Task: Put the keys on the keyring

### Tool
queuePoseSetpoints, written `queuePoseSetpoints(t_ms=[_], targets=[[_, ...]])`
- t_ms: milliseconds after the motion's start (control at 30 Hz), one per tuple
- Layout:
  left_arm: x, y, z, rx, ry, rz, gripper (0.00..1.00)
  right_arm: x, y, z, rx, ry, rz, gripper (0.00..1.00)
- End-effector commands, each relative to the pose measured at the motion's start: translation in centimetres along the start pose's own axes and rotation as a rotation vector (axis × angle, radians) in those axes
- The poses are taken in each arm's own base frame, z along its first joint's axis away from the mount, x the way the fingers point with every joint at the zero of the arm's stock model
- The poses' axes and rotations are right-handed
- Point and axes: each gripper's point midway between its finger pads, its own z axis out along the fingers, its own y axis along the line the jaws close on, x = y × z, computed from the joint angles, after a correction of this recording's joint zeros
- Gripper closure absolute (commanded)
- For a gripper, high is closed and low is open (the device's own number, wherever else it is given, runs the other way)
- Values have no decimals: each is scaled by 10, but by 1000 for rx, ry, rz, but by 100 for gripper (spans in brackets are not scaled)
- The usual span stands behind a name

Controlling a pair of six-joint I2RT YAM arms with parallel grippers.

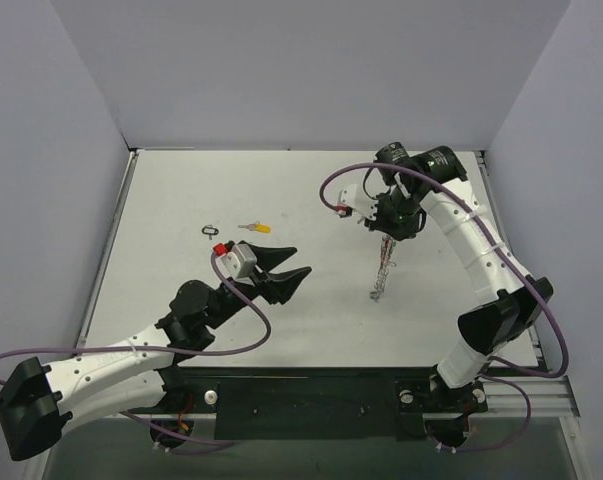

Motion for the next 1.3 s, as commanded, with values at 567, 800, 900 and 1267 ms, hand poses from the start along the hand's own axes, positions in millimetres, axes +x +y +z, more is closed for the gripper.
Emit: queuePoseSetpoints(t_ms=[567,800,900,1267], targets=[[12,27,-26,-117,44,-133,30,117,-100,79,210,-286,871,100],[19,33,-27,-134,57,-151,29,149,-43,88,19,-179,870,100],[21,34,-25,-134,65,-171,29,152,-15,94,-71,-152,857,100],[32,60,-20,-224,190,-291,26,167,45,106,-198,-124,911,88]])
